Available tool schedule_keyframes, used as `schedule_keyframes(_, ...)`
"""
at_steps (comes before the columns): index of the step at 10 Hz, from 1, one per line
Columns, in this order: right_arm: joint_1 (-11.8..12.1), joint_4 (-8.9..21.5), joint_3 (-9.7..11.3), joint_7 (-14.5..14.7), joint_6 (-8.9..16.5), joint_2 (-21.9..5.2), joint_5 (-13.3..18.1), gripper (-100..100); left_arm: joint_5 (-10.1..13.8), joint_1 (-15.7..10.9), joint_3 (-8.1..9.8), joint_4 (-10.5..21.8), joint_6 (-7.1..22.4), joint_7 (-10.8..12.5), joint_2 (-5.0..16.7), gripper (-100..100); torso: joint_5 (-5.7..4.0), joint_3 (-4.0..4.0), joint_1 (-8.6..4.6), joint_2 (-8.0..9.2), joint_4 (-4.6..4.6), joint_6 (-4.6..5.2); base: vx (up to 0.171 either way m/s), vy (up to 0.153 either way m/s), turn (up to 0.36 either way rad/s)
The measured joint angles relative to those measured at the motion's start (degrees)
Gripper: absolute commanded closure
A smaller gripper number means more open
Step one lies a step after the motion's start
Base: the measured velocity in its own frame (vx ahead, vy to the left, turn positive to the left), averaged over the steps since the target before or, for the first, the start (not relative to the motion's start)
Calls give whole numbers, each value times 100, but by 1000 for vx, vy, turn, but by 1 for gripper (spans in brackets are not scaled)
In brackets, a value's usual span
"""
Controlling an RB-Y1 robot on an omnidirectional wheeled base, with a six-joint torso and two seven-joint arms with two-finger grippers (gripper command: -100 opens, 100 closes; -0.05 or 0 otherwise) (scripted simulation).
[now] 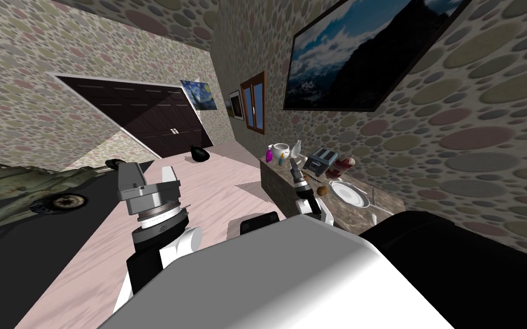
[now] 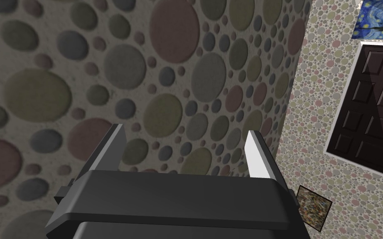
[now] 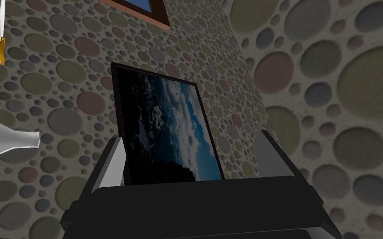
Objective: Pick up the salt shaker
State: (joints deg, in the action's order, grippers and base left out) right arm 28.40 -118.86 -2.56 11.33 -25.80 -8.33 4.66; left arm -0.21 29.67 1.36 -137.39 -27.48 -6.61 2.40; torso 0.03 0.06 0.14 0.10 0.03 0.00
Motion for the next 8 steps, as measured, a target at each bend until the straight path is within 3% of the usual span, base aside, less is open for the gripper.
schedule_keyframes(1,21,108,-20,91,68,-56,116,-100,0,0,0,0,0,0,0,0,2,0,6,0,0,1,-36,72,-31)
schedule_keyframes(5,-191,1022,-201,560,328,-349,636,-100,0,0,0,0,0,0,0,0,3,-6,12,-11,-2,0,-8,74,-31)
schedule_keyframes(8,-192,1365,-301,886,584,-568,970,-100,0,1,0,0,0,0,0,0,2,-12,3,-22,-4,0,25,51,-22)
